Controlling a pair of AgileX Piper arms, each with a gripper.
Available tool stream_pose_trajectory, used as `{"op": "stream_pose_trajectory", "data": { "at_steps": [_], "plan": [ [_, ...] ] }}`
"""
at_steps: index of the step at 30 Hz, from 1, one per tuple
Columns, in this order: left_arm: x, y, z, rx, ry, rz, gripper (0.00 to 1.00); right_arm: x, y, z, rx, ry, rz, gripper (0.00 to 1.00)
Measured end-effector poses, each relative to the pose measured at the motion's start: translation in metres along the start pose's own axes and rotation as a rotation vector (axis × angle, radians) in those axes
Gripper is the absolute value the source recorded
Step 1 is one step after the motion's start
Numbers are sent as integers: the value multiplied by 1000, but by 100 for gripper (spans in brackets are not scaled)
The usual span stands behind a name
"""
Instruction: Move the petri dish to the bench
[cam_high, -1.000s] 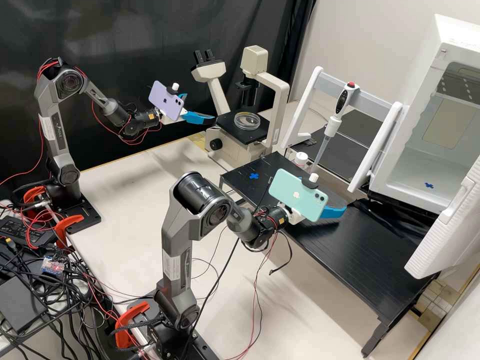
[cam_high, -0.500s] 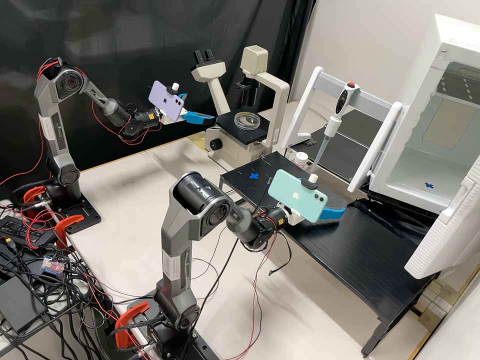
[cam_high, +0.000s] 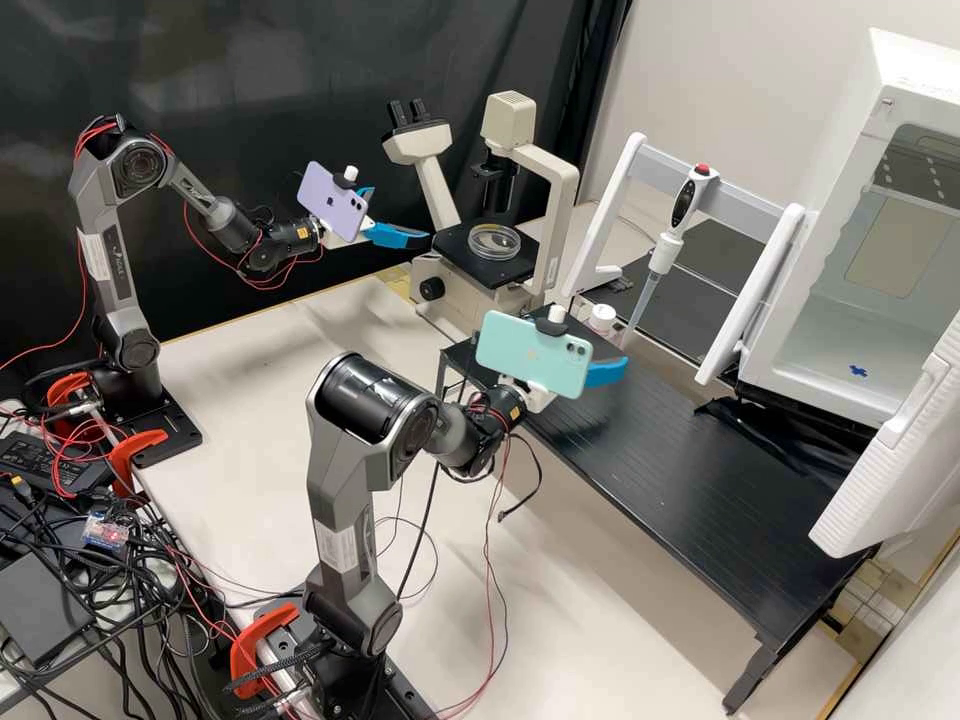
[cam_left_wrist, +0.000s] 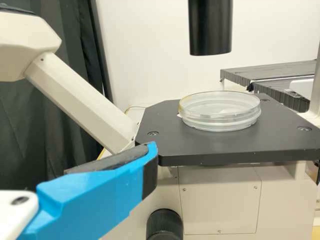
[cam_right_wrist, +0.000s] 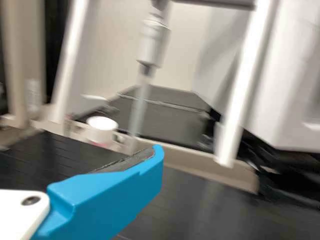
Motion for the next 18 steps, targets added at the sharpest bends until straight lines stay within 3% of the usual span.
{"op": "stream_pose_trajectory", "data": {
  "at_steps": [7, 14, 18],
  "plan": [
    [0, 0, 0, 0, 0, 0, 100, 1, -22, -47, -59, 122, -42, 100],
    [0, 0, 0, 0, 0, 0, 100, 14, -39, -91, -93, 231, -49, 100],
    [0, 0, 0, 0, 0, 0, 100, 25, -51, -116, -133, 285, -79, 100]
  ]
}}
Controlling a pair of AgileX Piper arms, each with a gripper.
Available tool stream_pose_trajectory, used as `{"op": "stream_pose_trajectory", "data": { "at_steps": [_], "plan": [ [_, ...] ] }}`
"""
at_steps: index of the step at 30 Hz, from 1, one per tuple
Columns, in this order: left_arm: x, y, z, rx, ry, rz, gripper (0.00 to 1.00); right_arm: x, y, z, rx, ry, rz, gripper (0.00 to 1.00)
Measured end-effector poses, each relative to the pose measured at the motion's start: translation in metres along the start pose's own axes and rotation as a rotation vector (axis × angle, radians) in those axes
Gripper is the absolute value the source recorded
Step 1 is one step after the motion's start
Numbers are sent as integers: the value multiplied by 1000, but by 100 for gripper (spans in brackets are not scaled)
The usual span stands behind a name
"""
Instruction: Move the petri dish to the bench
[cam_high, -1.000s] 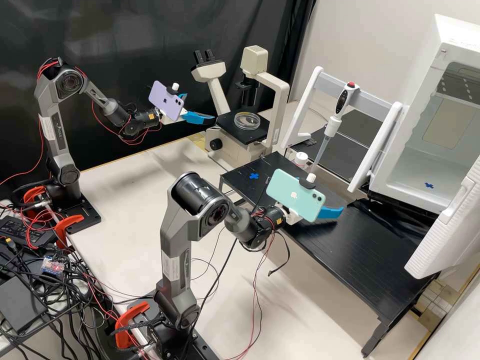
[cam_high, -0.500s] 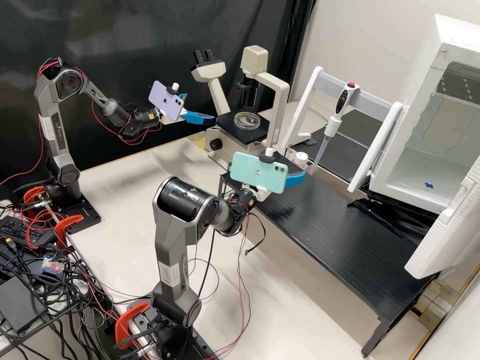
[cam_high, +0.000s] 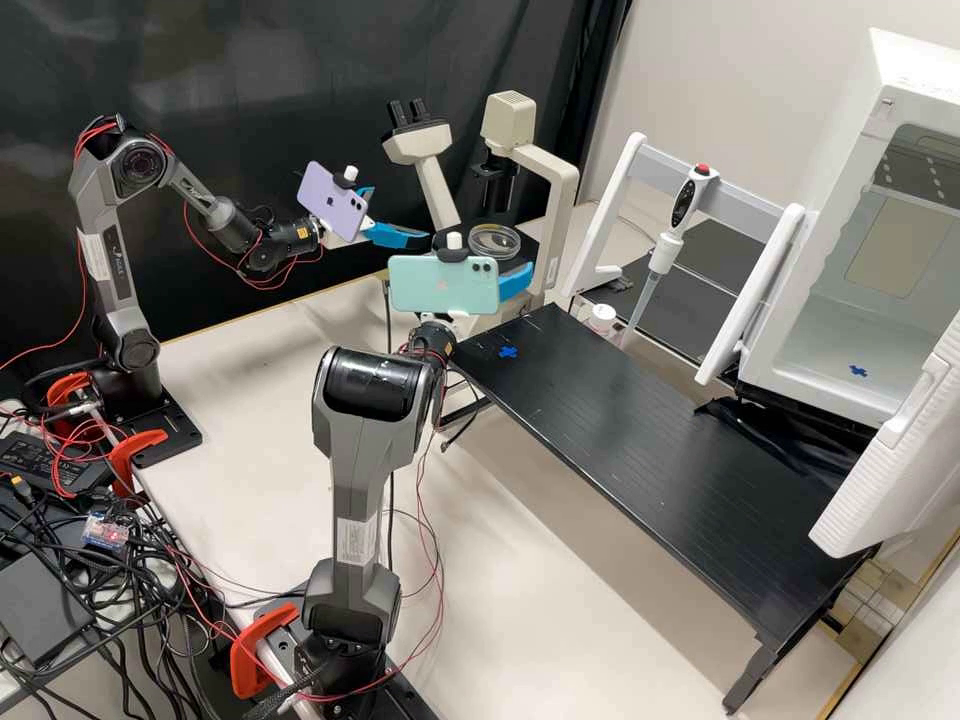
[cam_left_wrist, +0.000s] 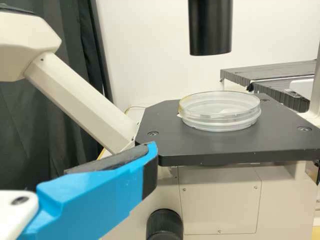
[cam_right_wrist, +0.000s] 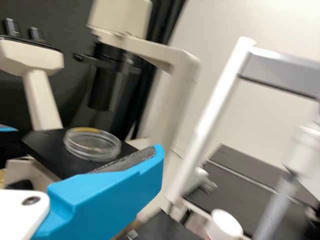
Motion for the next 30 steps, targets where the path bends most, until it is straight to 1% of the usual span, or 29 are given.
{"op": "stream_pose_trajectory", "data": {
  "at_steps": [2, 7, 10, 13, 14, 15, 19, 20, 26, 28, 30],
  "plan": [
    [0, 0, 0, 0, 0, 0, 100, 10, -2, -9, -20, 18, -14, 100],
    [0, 0, 0, 0, 0, 0, 100, 38, -3, -19, -35, 15, -43, 100],
    [0, 0, 0, 0, 0, 0, 100, 59, -3, -23, -17, -1, -62, 100],
    [0, 0, 0, 0, 0, 0, 100, 80, -3, -21, -22, -26, -94, 100],
    [0, 0, 0, 0, 0, 0, 100, 84, 0, -22, -24, -26, -89, 100],
    [0, 0, 0, 0, 0, 0, 100, 90, -1, -20, -22, -36, -101, 100],
    [0, 0, 0, 0, 0, 0, 100, 118, 4, -18, 2, -60, -119, 100],
    [0, 0, 0, 0, 0, 0, 100, 123, 4, -17, 3, -66, -123, 100],
    [0, 0, 0, 0, 0, 0, 100, 148, 1, -14, 36, -91, -178, 100],
    [0, 0, 0, 0, 0, 0, 100, 155, -3, -14, 51, -99, -206, 100],
    [0, 0, 0, 0, 0, 0, 100, 160, -6, -13, 75, -111, -221, 100]
  ]
}}
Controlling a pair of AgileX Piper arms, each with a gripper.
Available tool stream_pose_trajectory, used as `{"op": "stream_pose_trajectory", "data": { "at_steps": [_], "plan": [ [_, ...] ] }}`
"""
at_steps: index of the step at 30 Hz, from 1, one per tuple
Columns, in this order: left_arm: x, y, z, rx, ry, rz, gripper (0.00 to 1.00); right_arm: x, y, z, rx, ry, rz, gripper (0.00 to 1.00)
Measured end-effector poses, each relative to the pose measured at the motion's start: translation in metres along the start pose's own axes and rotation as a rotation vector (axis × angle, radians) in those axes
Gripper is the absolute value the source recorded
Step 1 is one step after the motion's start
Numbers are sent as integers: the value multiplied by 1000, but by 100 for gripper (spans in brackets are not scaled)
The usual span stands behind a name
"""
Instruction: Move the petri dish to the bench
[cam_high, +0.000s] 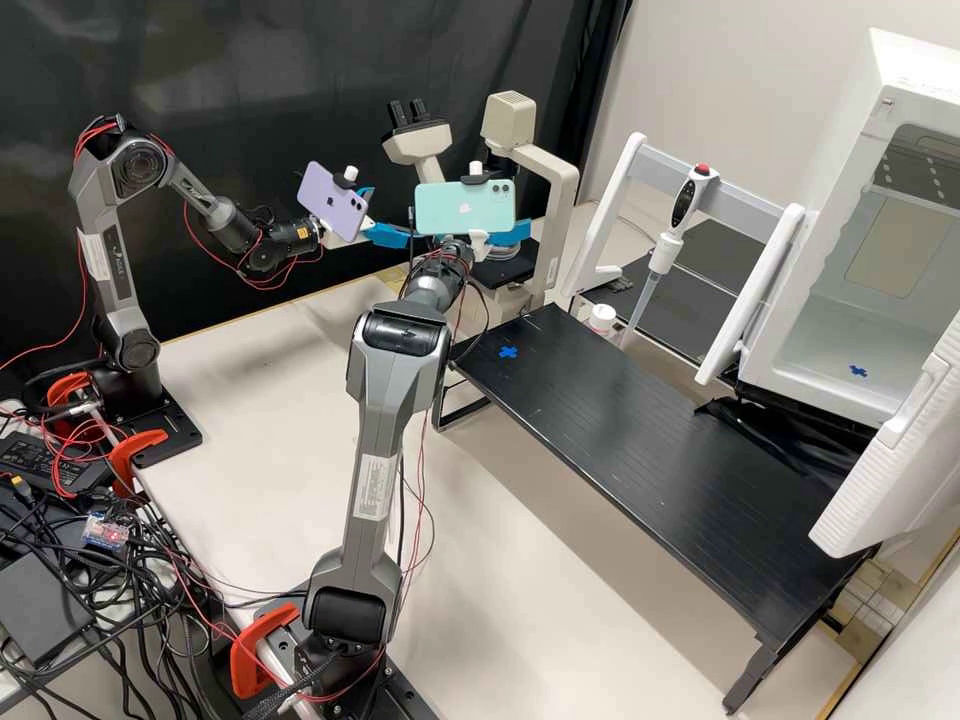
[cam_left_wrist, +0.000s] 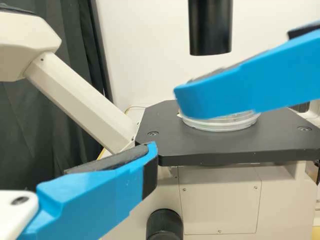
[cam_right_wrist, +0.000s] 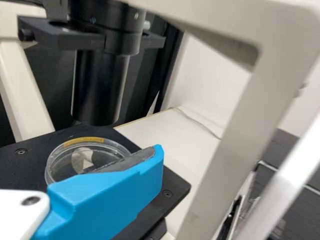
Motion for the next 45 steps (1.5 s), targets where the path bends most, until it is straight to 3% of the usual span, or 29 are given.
{"op": "stream_pose_trajectory", "data": {
  "at_steps": [2, 4, 25, 33, 34, 45],
  "plan": [
    [0, 0, 0, 0, 0, 0, 100, 5, -2, 1, 34, -13, -13, 100],
    [0, 0, 0, 0, 0, 0, 100, 9, -3, 2, 43, -21, -12, 100],
    [0, 0, 0, 0, 0, 0, 100, 30, -27, 21, 25, -87, -15, 100],
    [0, 0, 0, 0, 0, 0, 100, 32, -32, 27, 100, -114, -22, 100],
    [0, 0, 0, 0, 0, 0, 100, 32, -33, 28, 110, -119, -23, 0],
    [0, 0, 0, 0, 0, 0, 100, 37, -46, 37, 155, -150, -44, 0]
  ]
}}
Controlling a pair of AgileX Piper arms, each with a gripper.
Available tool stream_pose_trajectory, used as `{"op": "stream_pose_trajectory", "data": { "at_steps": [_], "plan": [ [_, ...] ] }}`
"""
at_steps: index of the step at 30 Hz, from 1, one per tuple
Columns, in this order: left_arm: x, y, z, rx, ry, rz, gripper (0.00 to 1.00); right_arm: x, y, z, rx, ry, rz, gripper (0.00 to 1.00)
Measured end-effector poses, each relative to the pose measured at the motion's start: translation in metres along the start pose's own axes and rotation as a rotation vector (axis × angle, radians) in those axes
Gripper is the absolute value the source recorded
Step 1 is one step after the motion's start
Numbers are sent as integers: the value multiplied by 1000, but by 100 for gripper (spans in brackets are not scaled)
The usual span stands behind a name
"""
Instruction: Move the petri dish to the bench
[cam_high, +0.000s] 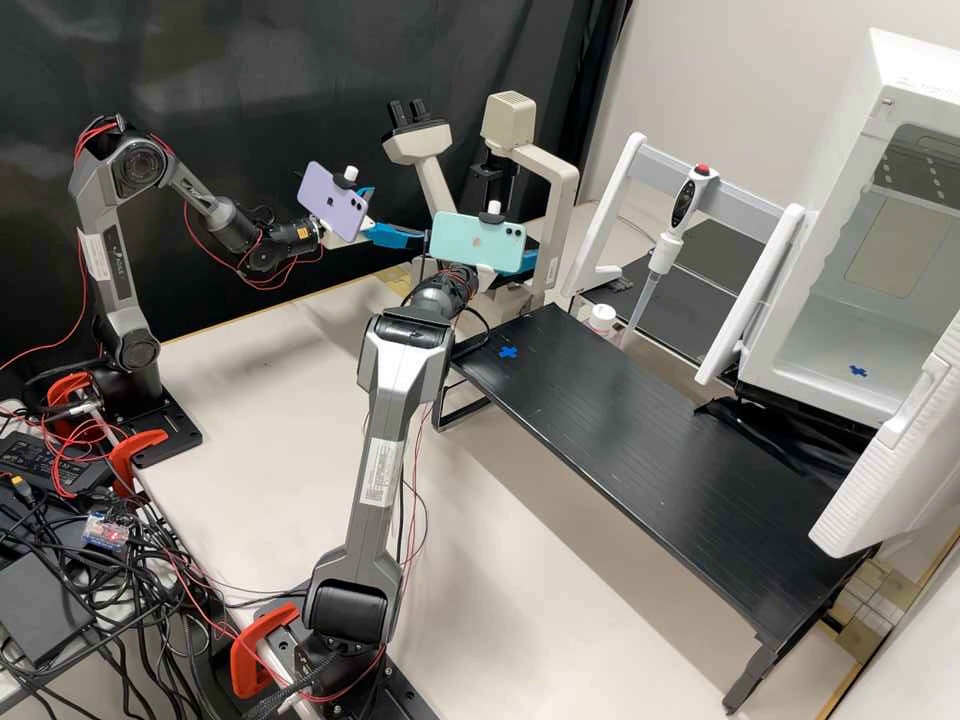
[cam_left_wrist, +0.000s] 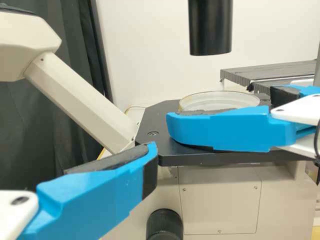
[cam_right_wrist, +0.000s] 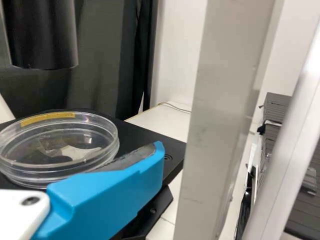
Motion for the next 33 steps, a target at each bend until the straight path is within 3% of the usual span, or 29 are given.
{"op": "stream_pose_trajectory", "data": {
  "at_steps": [10, 33],
  "plan": [
    [0, 0, 0, 0, 0, 0, 100, 3, -1, 2, 19, -24, 1, 0],
    [0, 0, 0, 0, 0, 0, 100, 7, 2, -2, 10, -74, -50, 0]
  ]
}}
